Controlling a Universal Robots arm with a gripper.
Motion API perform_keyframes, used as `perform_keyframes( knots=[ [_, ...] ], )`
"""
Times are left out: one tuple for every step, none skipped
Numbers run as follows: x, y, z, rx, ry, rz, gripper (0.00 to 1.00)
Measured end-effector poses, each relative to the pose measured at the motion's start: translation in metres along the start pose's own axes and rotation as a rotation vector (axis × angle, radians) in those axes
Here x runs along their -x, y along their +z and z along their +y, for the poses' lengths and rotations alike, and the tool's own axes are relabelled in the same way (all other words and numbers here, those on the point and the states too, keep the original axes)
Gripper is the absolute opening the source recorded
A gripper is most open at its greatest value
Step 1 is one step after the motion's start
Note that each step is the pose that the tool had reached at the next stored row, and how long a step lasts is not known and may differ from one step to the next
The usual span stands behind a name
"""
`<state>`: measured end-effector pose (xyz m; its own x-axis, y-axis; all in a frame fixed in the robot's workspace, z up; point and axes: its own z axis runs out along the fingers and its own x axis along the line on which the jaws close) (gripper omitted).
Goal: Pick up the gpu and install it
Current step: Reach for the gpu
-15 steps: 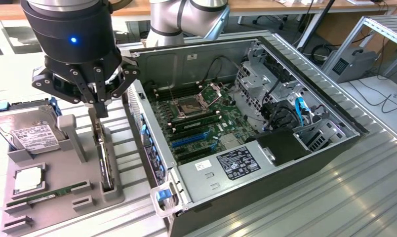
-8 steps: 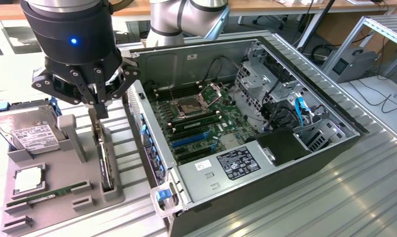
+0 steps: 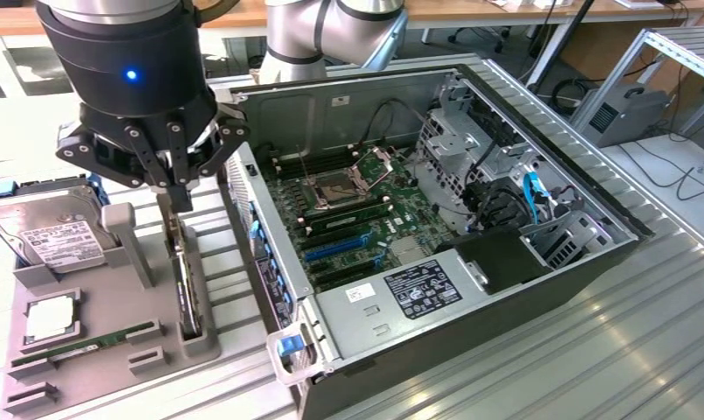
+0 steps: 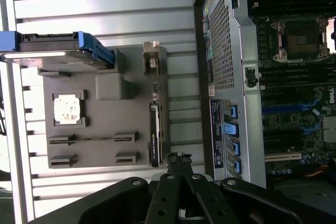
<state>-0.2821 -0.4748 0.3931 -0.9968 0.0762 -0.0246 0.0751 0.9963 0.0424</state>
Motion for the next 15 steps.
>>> perform_keyframes(
  knots=[
    [0.0000, 0.0000, -0.0002, 0.0000, 0.000, 0.0000, 0.11],
    [0.0000, 0.0000, -0.0005, 0.0000, 0.000, 0.0000, 0.11],
    [0.0000, 0.0000, -0.0007, 0.0000, 0.000, 0.0000, 0.11],
    [0.0001, 0.0000, -0.0009, 0.0000, 0.000, -0.0001, 0.11],
    [0.0001, 0.0000, -0.0011, 0.0000, 0.000, -0.0001, 0.11],
    [0.0001, 0.0000, -0.0014, -0.0001, 0.000, 0.0000, 0.11],
    [0.0001, 0.0000, -0.0016, -0.0001, 0.000, -0.0001, 0.11],
    [0.0001, 0.0000, -0.0019, -0.0002, 0.000, -0.0001, 0.11],
    [0.0002, -0.0001, -0.0022, -0.0004, 0.000, -0.0001, 0.11],
    [0.0002, -0.0001, -0.0025, -0.0005, 0.000, -0.0001, 0.11],
    [0.0002, -0.0001, -0.0029, -0.0006, 0.000, -0.0002, 0.11],
    [0.0002, -0.0001, -0.0032, -0.0008, 0.000, -0.0001, 0.11],
    [0.0003, -0.0001, -0.0037, -0.0010, 0.000, -0.0001, 0.11],
    [0.0003, -0.0001, -0.0041, -0.0011, 0.000, -0.0001, 0.11],
    [0.0004, -0.0001, -0.0049, -0.0011, 0.000, -0.0002, 0.11]
  ],
)
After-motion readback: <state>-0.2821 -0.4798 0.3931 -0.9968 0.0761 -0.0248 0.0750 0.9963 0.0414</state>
